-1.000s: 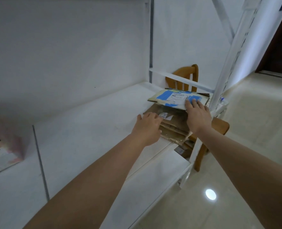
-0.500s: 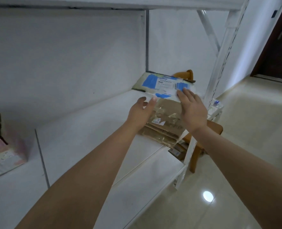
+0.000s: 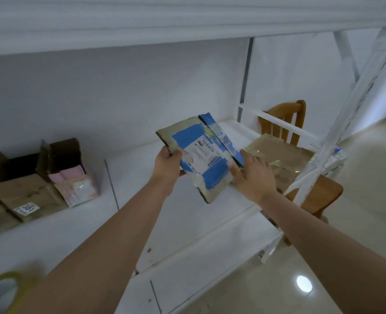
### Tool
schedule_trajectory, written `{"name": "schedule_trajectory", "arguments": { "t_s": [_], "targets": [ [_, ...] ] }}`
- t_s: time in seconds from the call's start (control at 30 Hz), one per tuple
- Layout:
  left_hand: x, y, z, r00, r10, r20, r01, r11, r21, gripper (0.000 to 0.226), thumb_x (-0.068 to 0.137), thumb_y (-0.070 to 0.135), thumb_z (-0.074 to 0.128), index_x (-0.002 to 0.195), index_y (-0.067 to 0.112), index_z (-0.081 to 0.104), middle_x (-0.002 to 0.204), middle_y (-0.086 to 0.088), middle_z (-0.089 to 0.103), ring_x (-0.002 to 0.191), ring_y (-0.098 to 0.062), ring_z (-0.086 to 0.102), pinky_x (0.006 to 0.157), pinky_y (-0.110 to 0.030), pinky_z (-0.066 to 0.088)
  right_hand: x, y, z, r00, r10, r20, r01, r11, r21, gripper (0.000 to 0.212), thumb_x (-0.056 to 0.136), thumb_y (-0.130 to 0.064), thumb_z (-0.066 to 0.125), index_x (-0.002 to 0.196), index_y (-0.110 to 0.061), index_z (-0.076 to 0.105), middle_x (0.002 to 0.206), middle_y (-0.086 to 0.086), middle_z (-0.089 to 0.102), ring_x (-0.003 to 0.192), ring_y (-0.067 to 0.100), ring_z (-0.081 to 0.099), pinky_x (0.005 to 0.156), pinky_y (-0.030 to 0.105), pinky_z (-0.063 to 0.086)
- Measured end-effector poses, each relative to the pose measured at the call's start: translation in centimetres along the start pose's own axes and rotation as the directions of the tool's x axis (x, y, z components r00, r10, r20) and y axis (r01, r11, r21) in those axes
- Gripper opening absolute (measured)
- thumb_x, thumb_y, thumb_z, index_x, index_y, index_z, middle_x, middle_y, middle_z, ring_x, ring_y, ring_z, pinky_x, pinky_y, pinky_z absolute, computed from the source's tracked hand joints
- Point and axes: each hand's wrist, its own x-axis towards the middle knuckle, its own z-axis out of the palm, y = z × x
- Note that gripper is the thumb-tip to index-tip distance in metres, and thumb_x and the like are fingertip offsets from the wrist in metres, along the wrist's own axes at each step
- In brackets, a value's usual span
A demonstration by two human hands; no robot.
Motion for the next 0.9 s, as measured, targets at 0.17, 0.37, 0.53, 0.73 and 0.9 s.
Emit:
{"name": "schedule_trajectory", "arguments": {
  "t_s": [0.17,0.37,0.53,0.73,0.9],
  "targets": [
    [-2.1,0.7,-9.5,0.992,0.122,-0.012,-0.120,0.985,0.121,0.014,0.103,0.022,0.044,0.092,0.022,0.053,0.090,-0.002,0.067,0.089,-0.023,0.066,0.071,-0.037,0.057,-0.6,-4.5,0.4,0.975,0.220,-0.032,-0.202,0.937,0.285,0.075,0.097,-0.060,0.030,0.147,-0.003,0.029,0.146,0.022,0.041,0.135,0.038,0.038,0.109,0.051,0.035],
    [-6.6,1.4,-23.1,0.975,0.204,0.092,-0.214,0.970,0.119,0.016,0.101,0.038,0.048,0.095,0.026,0.055,0.103,-0.008,0.069,0.098,-0.021,0.069,0.083,-0.044,0.058,-5.2,-17.6,4.4,0.941,0.337,0.015,-0.232,0.615,0.754,0.059,0.099,-0.057,0.028,0.127,-0.007,0.044,0.109,0.005,0.056,0.095,0.019,0.052,0.080,0.030,0.039],
    [-10.9,2.9,-35.0,0.960,0.278,0.042,-0.281,0.951,0.126,0.018,0.103,0.035,0.043,0.092,0.024,0.051,0.089,0.004,0.062,0.083,-0.003,0.064,0.071,-0.025,0.057,-10.0,-30.4,6.9,0.957,0.290,-0.021,-0.117,0.450,0.885,0.045,0.101,-0.053,0.032,0.118,-0.015,0.046,0.092,-0.016,0.051,0.082,-0.006,0.048,0.067,0.016,0.036],
    [-15.7,5.7,-47.5,0.994,0.099,-0.043,-0.103,0.988,-0.116,0.047,0.102,0.051,0.032,0.112,0.023,0.069,0.115,-0.002,0.071,0.104,-0.019,0.069,0.084,-0.041,0.058,-14.2,-43.4,6.5,0.995,-0.006,0.104,-0.098,0.301,0.949,0.036,0.104,-0.047,0.026,0.113,-0.019,0.048,0.099,-0.008,0.060,0.086,-0.002,0.061,0.077,0.018,0.047],
    [-19.9,4.6,-55.2,0.959,0.024,-0.281,-0.102,0.958,-0.267,0.042,0.102,0.045,0.038,0.107,0.019,0.071,0.104,-0.001,0.074,0.094,-0.022,0.072,0.070,-0.038,0.059,-17.9,-50.9,8.3,0.919,-0.170,0.357,-0.308,0.261,0.915,0.049,0.101,-0.051,0.032,0.121,-0.016,0.059,0.117,0.006,0.066,0.099,0.013,0.063,0.088,0.029,0.051]
  ]
}}
